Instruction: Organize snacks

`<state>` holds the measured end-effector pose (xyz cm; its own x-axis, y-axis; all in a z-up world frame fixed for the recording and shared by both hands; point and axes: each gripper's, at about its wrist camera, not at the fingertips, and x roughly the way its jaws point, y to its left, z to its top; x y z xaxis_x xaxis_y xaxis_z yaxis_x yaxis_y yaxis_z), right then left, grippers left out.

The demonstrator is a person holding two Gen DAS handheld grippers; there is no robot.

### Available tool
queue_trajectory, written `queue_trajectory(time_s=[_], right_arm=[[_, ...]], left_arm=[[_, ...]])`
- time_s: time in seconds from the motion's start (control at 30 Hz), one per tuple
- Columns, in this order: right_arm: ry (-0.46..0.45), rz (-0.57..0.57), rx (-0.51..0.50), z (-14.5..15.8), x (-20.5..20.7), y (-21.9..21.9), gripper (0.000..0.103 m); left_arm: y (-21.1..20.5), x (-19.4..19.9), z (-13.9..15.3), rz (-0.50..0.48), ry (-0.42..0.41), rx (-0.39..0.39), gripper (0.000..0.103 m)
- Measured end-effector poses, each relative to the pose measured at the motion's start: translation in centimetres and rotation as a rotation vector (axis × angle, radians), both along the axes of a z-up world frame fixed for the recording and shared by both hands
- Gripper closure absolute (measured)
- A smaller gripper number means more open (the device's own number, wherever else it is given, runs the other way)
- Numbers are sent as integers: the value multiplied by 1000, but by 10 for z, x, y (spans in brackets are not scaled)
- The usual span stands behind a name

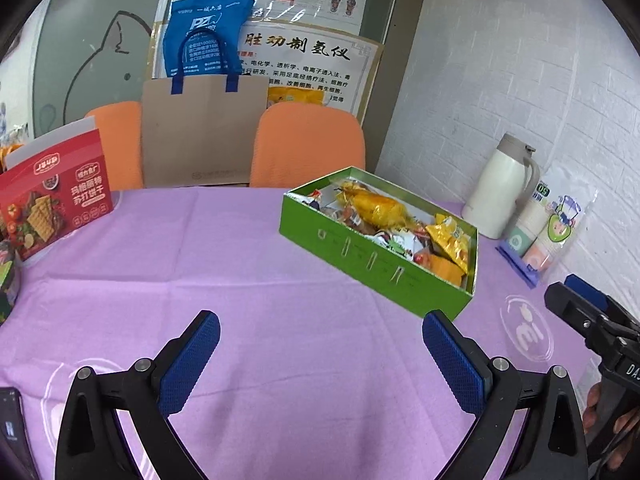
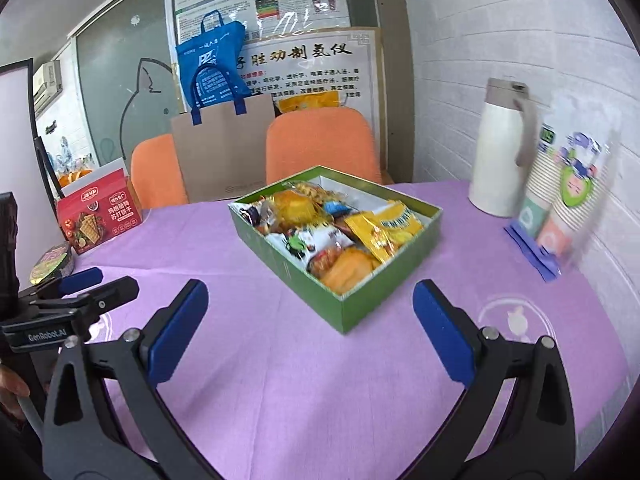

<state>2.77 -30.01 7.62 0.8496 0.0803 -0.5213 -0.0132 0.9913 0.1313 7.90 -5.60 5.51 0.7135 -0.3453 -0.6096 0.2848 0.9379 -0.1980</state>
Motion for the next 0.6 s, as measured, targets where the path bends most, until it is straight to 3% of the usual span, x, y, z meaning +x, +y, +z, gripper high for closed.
queue_trajectory(time_s=[0.3,0.6], right_arm=[[83,-102,-42,-35,-25,1,1],[107,-110,-60,-51,-24,7,1]], left_arm=[[-13,-32,-30,14,31,91,0],[-21,-37,-33,37,16,142,0]])
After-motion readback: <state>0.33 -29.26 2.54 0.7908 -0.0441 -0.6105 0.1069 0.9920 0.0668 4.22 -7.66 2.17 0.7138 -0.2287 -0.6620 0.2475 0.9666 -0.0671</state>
